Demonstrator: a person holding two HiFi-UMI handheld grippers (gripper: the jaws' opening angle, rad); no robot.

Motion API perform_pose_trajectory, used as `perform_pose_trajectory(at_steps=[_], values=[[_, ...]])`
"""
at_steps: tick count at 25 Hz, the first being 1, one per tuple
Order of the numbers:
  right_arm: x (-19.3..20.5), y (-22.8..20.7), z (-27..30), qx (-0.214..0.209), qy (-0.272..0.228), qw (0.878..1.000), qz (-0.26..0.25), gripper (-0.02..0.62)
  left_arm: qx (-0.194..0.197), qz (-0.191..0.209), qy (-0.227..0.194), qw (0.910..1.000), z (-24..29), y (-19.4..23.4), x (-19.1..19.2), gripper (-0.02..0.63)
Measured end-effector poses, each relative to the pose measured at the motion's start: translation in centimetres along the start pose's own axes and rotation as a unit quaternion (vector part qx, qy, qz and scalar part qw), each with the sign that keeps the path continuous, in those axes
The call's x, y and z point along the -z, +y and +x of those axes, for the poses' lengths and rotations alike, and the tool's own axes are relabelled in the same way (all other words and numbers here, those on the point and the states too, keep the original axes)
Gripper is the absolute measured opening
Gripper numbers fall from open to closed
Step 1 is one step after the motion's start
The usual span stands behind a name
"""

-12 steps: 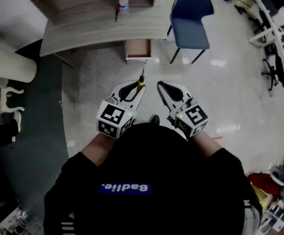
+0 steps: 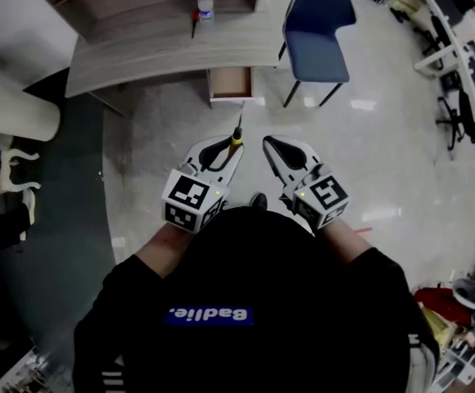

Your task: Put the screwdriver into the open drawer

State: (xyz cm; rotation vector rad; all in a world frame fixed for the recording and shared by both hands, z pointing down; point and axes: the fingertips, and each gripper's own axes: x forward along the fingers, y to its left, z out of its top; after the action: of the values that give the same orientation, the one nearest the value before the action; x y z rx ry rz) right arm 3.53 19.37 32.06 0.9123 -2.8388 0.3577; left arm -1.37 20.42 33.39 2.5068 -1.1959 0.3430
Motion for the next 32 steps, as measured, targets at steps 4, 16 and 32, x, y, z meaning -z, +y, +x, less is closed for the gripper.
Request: perform_pose_trajectory(at_steps=[4, 16, 32], values=[[0.1, -0.3, 0.5, 0.004, 0.000, 1.000, 0.008, 0.029, 0.002, -0.001, -0.001, 1.0000, 0.1, 0.6, -0.1, 0.075], [-0.8, -0.7, 3.5, 0.055, -0.017, 0.998, 0.010, 0.029, 0.030, 0.009, -0.004, 0.9995, -1.1, 3.8, 0.7, 0.075], [-2.1, -5.7, 5.4, 0.069, -0.029, 0.997, 0.014, 0.029, 0.043, 0.002, 0.000, 0.9991, 3.3, 5.9, -0.3, 0.075]])
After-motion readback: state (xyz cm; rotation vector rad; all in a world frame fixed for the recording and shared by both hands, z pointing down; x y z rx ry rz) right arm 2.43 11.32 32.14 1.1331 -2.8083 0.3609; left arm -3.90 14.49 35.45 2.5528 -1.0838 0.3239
